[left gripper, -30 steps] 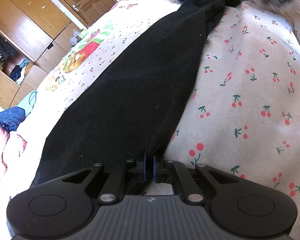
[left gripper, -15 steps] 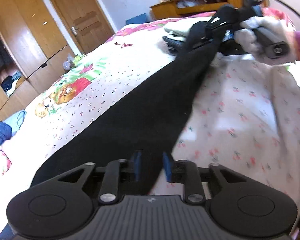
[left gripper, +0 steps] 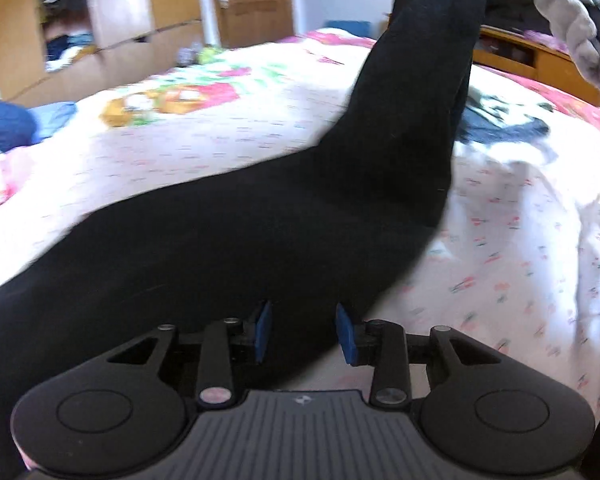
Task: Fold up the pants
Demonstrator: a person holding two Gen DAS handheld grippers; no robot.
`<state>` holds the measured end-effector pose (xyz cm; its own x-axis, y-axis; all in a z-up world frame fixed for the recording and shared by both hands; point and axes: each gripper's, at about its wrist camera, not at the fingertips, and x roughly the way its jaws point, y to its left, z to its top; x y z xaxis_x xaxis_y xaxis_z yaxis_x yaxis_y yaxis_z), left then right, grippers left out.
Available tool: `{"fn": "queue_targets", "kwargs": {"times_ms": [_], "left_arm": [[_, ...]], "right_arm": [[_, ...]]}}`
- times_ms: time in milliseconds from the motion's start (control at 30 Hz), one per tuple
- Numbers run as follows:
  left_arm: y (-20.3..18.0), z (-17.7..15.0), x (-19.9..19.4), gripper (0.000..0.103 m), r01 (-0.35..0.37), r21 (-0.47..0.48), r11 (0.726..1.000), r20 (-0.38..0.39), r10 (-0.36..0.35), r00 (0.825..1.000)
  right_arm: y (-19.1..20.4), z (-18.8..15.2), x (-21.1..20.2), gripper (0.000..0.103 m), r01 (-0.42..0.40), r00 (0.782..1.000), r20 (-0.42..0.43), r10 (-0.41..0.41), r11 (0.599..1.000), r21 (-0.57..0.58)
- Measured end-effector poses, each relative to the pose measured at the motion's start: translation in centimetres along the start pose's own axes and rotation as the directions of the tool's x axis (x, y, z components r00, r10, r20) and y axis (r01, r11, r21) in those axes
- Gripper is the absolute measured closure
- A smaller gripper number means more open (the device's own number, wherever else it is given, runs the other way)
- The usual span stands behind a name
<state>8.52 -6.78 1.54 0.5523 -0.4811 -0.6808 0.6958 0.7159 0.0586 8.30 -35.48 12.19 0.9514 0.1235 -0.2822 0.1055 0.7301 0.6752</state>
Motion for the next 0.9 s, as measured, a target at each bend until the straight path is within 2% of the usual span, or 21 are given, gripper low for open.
{"fn": "queue_targets", "kwargs": {"times_ms": [100,200,267,367,433,533,567,633,667,700,800,833,900], "left_arm": [[2.8,-1.1,-2.3,0.053,-0.059,-0.063,0.996,0.022,0.060,0.998],[5.2,-2.1,-3.5,0.053,-0.183,-0.111,0.977,0.009,0.186,0.983],[6.7,-2.9,-4.7,0.053,-0.223,-0.156,0.962,0.019,0.228,0.973],[8.4,-4.6,-6.6,0.053,-0.257,-0.214,0.942,0.028,0.269,0.963],[9.3,-6.0,-7.5,0.052,-0.293,-0.223,0.930,0.017,0.304,0.953],[10.3,-7.6,-7.5,0.052,-0.353,-0.222,0.909,-0.015,0.359,0.933],[10.7,-8.2,-7.4,0.052,-0.362,-0.231,0.903,-0.026,0.367,0.930],[11.7,-9.2,-7.7,0.052,-0.367,-0.263,0.892,-0.040,0.370,0.928],[12.2,-9.5,-7.8,0.052,-0.365,-0.285,0.886,-0.043,0.369,0.929],[12.6,-9.9,-8.0,0.052,-0.358,-0.308,0.881,-0.043,0.363,0.931],[13.2,-10.5,-8.1,0.052,-0.324,-0.352,0.878,-0.026,0.337,0.941],[13.3,-10.6,-8.1,0.052,-0.318,-0.355,0.879,-0.021,0.332,0.943],[13.3,-10.9,-8.1,0.052,-0.311,-0.354,0.882,-0.014,0.328,0.945]], "right_arm": [[5.3,-1.9,3.4,0.097,-0.084,0.993,-0.089,0.073,0.989,-0.121],[10.7,-6.2,6.6,0.097,-0.123,0.978,-0.201,0.064,0.947,-0.297],[13.4,-10.6,9.1,0.097,-0.165,0.951,-0.305,0.044,0.909,-0.383],[16.6,-17.4,13.0,0.097,-0.242,0.896,-0.444,0.019,0.859,-0.451],[18.8,-22.8,13.4,0.097,-0.278,0.879,-0.477,-0.018,0.793,-0.542],[20.7,-28.4,15.0,0.097,-0.325,0.844,-0.529,-0.085,0.704,-0.632],[21.0,-30.0,15.2,0.096,-0.319,0.848,-0.516,-0.122,0.660,-0.680],[21.9,-32.1,15.4,0.096,-0.311,0.867,-0.468,-0.173,0.546,-0.778],[21.9,-32.7,15.1,0.096,-0.308,0.872,-0.453,-0.186,0.511,-0.803],[21.9,-33.0,14.8,0.095,-0.304,0.874,-0.445,-0.194,0.496,-0.813],[22.6,-32.6,14.3,0.091,-0.292,0.876,-0.441,-0.197,0.513,-0.808],[23.1,-32.6,14.1,0.090,-0.293,0.877,-0.438,-0.199,0.502,-0.814],[23.7,-33.1,13.4,0.089,-0.296,0.892,-0.414,-0.180,0.461,-0.837]]}}
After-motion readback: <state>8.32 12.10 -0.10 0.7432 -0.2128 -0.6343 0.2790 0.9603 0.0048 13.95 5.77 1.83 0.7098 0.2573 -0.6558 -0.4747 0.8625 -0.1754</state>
